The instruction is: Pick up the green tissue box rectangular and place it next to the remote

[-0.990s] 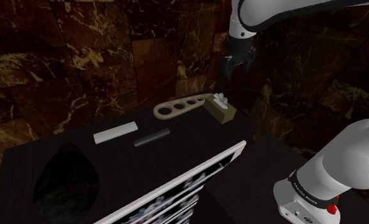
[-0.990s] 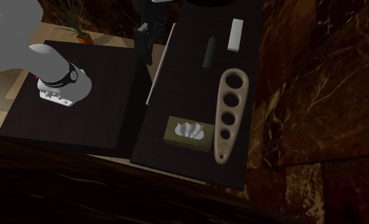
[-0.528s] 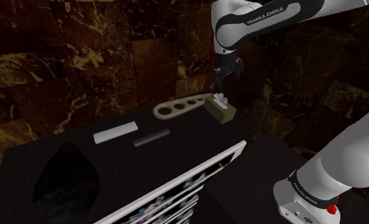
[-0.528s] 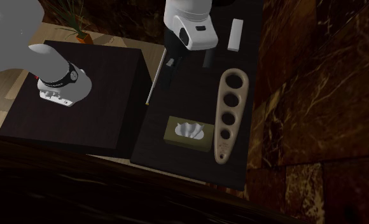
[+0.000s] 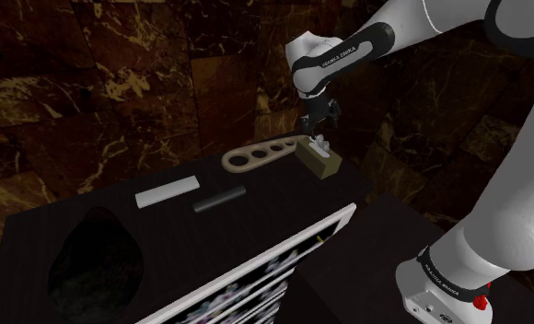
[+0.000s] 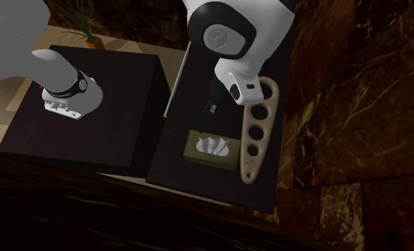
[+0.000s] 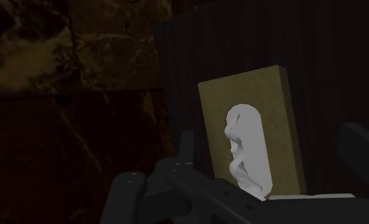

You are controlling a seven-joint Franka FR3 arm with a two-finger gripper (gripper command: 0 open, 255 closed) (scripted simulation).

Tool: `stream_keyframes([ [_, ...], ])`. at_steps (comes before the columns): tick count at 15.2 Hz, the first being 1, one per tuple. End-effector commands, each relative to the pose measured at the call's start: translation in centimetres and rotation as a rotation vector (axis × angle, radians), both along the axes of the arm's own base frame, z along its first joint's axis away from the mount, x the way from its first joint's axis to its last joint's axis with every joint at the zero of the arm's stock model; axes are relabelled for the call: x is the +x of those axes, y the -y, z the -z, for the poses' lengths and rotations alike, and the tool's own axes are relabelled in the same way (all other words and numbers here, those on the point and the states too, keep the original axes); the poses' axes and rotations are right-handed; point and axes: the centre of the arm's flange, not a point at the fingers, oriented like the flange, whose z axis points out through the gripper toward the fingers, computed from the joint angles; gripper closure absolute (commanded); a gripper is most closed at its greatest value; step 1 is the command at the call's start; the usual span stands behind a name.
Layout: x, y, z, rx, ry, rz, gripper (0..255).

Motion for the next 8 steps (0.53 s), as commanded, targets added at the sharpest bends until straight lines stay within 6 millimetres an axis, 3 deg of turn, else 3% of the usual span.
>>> stream_keyframes([
  [1, 1.4, 1.2, 2.5, -0.027, -0.032, 0.021, 0],
  [4, 2.8, 2.9, 5.4, -0.057, -0.07, 0.047, 0],
  [8, 1.9, 3.6, 7.2, -0.057, -0.07, 0.047, 0],
])
